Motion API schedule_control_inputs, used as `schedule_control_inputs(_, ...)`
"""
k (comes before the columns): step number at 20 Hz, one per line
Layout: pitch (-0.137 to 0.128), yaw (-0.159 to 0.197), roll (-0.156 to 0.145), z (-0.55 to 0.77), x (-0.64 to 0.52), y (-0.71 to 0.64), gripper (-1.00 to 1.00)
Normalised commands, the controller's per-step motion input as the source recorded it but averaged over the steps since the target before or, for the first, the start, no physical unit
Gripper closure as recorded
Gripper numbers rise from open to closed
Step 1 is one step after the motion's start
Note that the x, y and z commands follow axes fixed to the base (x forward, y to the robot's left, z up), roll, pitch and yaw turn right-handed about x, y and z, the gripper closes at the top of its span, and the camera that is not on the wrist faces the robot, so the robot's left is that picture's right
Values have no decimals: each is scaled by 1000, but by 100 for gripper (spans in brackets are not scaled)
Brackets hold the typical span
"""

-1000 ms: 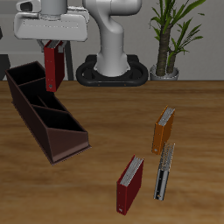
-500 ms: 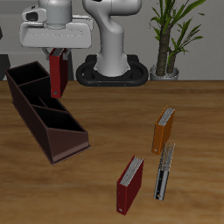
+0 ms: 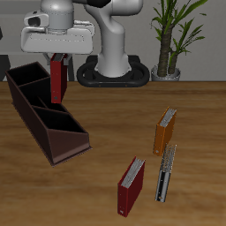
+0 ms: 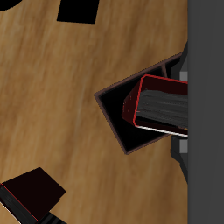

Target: Place the left red book into the right desk caddy's left compartment and place the striped book into the right desk caddy's right compartment

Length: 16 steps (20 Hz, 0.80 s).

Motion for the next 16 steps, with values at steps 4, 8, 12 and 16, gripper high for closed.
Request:
schedule_control_inputs(4,25,-1,4,-207,75,-20,100)
schedule_control_inputs(8,7,-2,-8,-166,50,-27,100)
schedule_control_inputs(12,16,16,0,-182,53,26,100)
schedule_control_inputs(16,6,2,5,-95,17,-12,100)
